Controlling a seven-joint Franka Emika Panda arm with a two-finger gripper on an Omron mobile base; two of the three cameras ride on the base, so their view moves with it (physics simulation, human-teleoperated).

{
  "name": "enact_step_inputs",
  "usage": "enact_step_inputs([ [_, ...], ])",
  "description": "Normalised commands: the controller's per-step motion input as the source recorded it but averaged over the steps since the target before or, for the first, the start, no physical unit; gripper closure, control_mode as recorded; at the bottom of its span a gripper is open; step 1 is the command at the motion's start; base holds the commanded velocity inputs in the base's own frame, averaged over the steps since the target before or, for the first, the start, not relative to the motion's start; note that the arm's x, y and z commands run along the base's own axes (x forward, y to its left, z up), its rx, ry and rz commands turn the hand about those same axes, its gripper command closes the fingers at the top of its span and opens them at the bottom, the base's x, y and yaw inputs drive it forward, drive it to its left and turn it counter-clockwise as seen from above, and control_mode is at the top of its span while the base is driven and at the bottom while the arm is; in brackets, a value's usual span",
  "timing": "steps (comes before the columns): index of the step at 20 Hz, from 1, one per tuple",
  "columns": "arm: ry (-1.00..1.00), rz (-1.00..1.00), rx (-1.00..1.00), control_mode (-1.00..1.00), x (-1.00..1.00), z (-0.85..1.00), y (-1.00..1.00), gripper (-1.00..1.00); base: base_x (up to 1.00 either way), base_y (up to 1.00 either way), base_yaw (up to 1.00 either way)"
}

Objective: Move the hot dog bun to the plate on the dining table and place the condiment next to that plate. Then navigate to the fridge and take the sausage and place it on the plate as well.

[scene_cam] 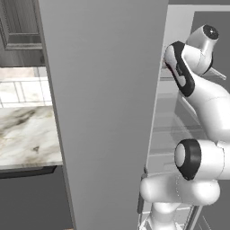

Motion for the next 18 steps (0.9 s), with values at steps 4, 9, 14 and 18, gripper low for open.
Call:
enact_step_inputs([
  [4, -0.26, 0.0, 0.0, -1.0, -0.65, 0.36, -0.17, 1.0, 0.0, 0.0, 0.0],
  [9, -0.17, -0.01, 0.0, -1.0, -0.72, 0.42, -0.04, 1.0, 0.0, 0.0, 0.0],
  [14, -0.01, -0.06, 0.0, -1.0, -0.8, 0.41, 0.05, 1.0, 0.0, 0.0, 0.0],
  [18, 0.03, -0.1, 0.0, -1.0, -0.76, 0.35, 0.21, 1.0, 0.0, 0.0, 0.0],
])
